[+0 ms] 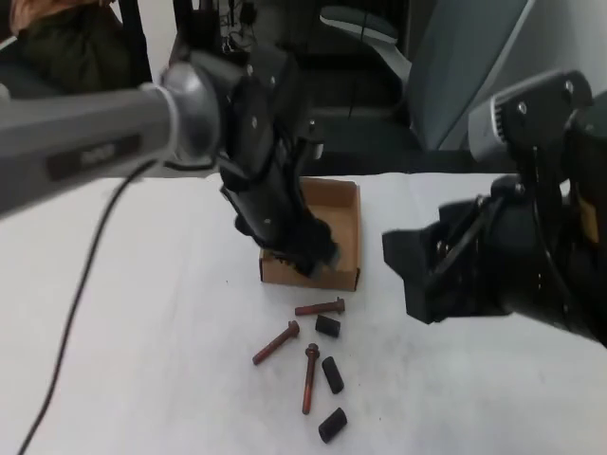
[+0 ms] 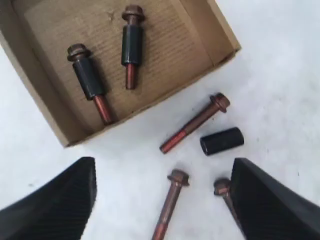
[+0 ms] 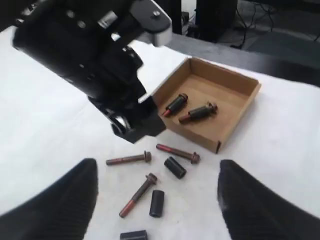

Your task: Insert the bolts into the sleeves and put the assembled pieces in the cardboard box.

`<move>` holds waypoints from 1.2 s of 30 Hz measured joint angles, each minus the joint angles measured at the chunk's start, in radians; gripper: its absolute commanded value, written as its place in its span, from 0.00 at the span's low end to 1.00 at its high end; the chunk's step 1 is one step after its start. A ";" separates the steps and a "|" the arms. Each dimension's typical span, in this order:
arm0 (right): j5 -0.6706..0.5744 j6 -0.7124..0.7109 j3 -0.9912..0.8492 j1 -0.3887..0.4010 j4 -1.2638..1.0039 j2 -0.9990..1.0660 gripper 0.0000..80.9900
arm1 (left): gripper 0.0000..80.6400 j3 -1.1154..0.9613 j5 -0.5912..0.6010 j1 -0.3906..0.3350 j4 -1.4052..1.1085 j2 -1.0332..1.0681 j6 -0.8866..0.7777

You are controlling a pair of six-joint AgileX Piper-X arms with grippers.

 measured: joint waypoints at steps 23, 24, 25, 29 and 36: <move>-0.063 0.122 0.012 0.000 0.047 0.000 0.80 | 0.79 0.226 0.021 -0.007 -0.146 -0.007 0.416; -0.065 0.122 0.012 0.000 0.047 0.000 0.80 | 0.79 0.226 0.021 -0.007 -0.146 0.006 0.416; -0.067 0.124 0.012 0.000 0.047 0.000 0.80 | 0.79 0.226 0.021 -0.007 -0.140 0.024 0.416; -0.068 0.123 0.012 0.000 0.047 0.000 0.80 | 0.77 0.228 0.021 -0.007 -0.132 0.077 0.401; -0.069 0.123 0.012 0.000 0.047 0.000 0.80 | 0.67 0.223 0.037 -0.007 -0.140 0.089 0.395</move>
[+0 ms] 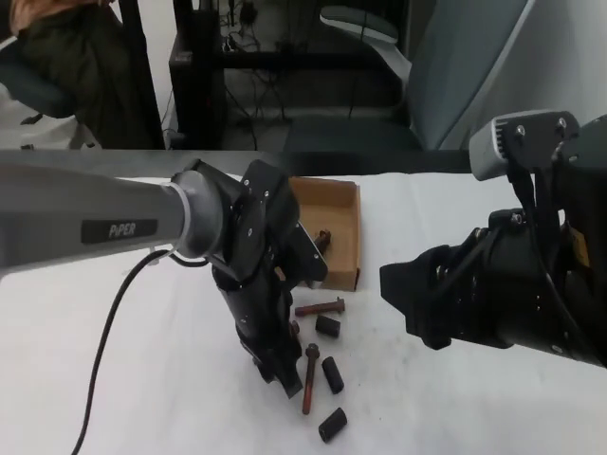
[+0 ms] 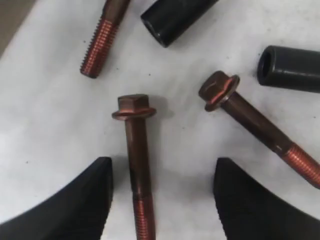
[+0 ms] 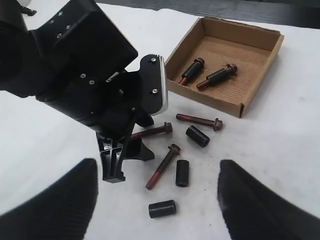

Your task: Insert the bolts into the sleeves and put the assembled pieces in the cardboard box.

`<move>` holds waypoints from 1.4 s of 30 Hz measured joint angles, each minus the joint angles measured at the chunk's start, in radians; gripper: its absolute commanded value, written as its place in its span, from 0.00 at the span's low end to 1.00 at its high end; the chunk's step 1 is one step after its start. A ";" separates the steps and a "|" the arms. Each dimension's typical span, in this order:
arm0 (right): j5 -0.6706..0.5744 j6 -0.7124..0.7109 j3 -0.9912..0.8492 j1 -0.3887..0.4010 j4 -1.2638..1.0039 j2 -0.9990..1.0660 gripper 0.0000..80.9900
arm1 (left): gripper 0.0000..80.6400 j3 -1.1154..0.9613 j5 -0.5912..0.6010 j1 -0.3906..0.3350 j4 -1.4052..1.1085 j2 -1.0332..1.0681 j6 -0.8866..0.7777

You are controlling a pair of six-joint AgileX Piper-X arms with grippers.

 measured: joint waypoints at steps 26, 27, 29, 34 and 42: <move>-0.044 -0.016 0.000 0.000 0.145 0.090 0.56 | 0.02 -0.082 -0.017 -0.004 0.095 0.036 -0.125; -0.060 -0.018 0.000 0.000 0.154 0.116 0.53 | 0.02 -0.078 -0.016 -0.004 0.108 0.025 -0.144; -0.095 -0.028 -0.007 0.000 0.164 0.168 0.52 | 0.02 -0.068 -0.016 -0.004 0.127 -0.012 -0.182; -0.172 -0.056 -0.076 0.000 0.177 0.327 0.52 | 0.02 -0.035 -0.029 0.004 0.128 -0.191 -0.260; -0.210 -0.152 -0.274 0.000 0.265 0.554 0.52 | 0.02 0.091 -0.036 0.070 0.127 -0.462 -0.389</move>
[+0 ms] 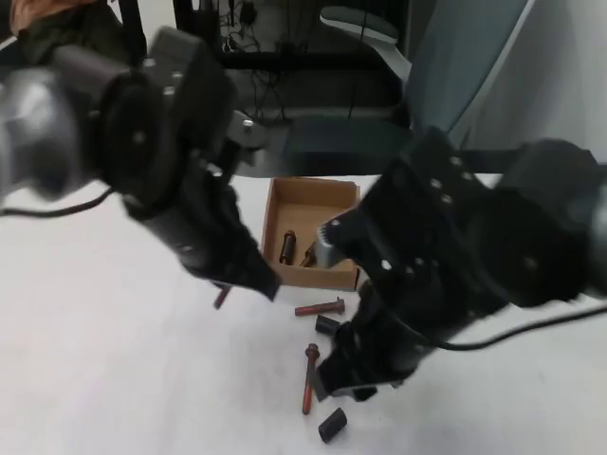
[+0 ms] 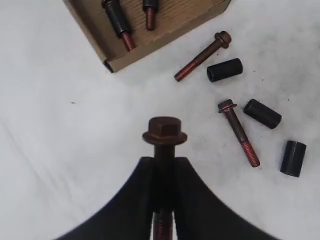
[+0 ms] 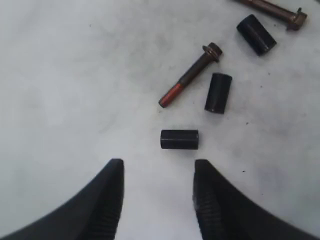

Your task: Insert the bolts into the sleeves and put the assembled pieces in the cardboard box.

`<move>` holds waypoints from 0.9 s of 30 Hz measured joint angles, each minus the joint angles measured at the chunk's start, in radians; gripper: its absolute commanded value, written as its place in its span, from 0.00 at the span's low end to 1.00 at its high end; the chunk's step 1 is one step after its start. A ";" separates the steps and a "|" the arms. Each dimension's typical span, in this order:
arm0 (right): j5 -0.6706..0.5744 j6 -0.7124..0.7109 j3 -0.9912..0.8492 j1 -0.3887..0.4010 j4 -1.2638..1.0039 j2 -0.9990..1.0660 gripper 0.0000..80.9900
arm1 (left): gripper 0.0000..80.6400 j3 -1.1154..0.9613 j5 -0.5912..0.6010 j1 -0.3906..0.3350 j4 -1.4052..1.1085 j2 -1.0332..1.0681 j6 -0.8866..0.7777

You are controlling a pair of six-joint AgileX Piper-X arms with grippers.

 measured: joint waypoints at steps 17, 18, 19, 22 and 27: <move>-0.015 -0.125 -0.117 -0.096 0.041 0.294 0.52 | 0.02 0.109 -0.004 0.053 0.007 -0.246 -0.025; -0.015 -0.130 -0.119 -0.098 0.041 0.301 0.52 | 0.02 0.109 -0.004 0.053 0.007 -0.251 -0.025; -0.015 -0.132 -0.123 -0.098 0.041 0.307 0.52 | 0.02 0.109 -0.004 0.053 0.007 -0.252 -0.025; -0.015 -0.140 -0.137 -0.098 0.037 0.319 0.52 | 0.02 0.109 -0.004 0.053 0.007 -0.252 -0.025; -0.015 -0.157 -0.188 -0.098 0.031 0.347 0.52 | 0.02 0.109 -0.004 0.053 0.007 -0.252 -0.025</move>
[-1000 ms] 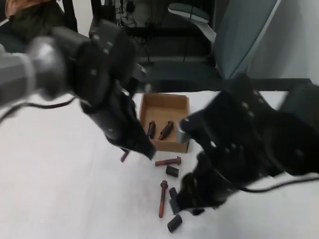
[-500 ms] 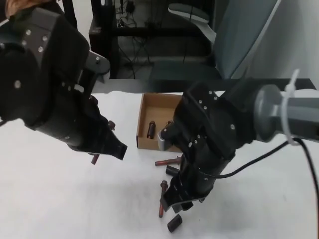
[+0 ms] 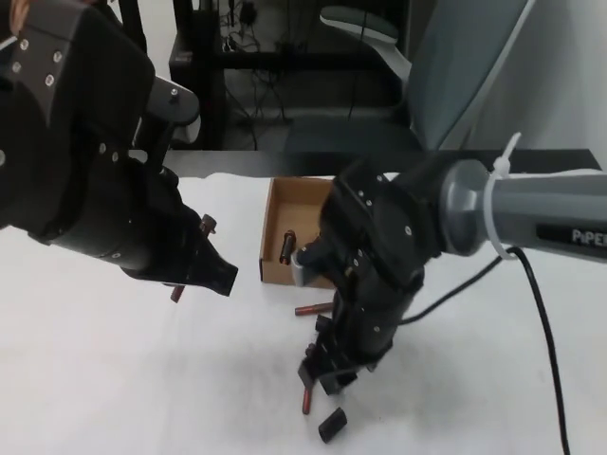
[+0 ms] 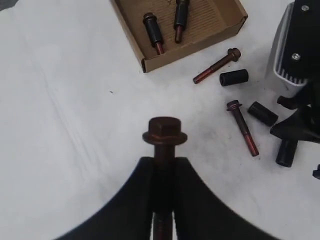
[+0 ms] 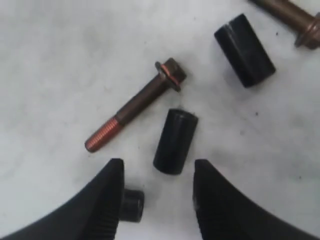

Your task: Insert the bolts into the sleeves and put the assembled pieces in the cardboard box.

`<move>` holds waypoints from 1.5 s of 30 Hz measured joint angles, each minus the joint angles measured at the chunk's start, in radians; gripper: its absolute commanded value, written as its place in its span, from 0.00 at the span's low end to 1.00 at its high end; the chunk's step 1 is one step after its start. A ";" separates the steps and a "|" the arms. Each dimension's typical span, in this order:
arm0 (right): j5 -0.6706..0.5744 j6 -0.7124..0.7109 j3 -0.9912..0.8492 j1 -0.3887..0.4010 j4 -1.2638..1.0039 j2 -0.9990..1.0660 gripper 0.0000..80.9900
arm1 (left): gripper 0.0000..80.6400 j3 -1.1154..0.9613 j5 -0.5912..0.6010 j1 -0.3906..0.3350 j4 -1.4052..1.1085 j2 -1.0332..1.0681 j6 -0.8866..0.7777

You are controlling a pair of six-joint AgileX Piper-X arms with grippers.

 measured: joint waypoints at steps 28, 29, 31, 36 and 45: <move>0.038 -0.088 -0.083 -0.039 0.068 0.100 0.01 | 0.02 0.041 0.006 0.000 -0.054 -0.002 -0.013; 0.031 -0.092 -0.077 -0.039 0.058 0.079 0.01 | 0.02 0.055 0.012 0.000 -0.075 -0.005 -0.025; 0.014 -0.094 -0.056 -0.039 0.026 0.016 0.01 | 0.02 0.103 0.036 0.000 -0.149 -0.019 -0.078; -0.002 -0.118 0.053 -0.039 -0.114 -0.193 0.01 | 0.02 0.235 0.067 0.000 -0.384 -0.104 -0.237; -0.081 -0.081 0.445 0.022 -0.510 -0.573 0.01 | 0.02 0.465 0.217 0.000 -0.973 -0.242 -0.396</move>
